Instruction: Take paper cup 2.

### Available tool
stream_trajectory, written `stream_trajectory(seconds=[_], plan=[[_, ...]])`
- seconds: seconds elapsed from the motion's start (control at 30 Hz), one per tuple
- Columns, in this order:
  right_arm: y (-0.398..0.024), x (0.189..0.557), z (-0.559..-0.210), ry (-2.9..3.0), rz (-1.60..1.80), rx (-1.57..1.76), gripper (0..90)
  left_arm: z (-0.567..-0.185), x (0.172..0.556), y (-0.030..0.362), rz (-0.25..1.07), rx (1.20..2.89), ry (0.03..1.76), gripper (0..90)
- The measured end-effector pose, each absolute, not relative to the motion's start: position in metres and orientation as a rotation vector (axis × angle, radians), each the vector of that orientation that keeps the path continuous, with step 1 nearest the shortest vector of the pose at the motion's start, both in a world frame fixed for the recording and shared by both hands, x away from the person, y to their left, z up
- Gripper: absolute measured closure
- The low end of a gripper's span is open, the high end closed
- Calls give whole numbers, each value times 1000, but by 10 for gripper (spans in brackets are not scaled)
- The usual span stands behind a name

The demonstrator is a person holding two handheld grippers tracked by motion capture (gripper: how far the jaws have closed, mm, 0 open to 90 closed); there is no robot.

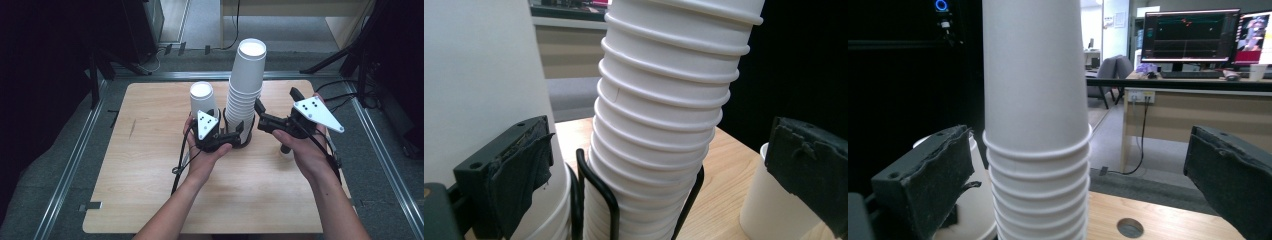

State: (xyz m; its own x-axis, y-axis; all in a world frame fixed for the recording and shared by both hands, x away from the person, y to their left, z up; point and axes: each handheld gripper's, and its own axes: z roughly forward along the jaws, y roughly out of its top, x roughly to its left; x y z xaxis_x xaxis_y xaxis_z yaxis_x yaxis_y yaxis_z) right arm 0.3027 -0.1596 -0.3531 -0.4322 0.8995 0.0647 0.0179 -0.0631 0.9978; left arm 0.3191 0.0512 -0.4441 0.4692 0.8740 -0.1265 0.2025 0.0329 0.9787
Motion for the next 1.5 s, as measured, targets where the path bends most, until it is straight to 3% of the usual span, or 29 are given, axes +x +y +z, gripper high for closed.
stream_trajectory(seconds=[0.73, 1.23, 1.5], plan=[[-135, 343, -325, 1556, 1604, 1007, 0, -435, 332, 30, 731, 1470, 962, 0], [-128, 361, -326, 1598, 1658, 1090, 0, -428, 346, 9, 893, 1494, 967, 0], [-122, 372, -323, 1656, 1669, 1077, 0, -430, 348, 6, 889, 1492, 973, 19]])
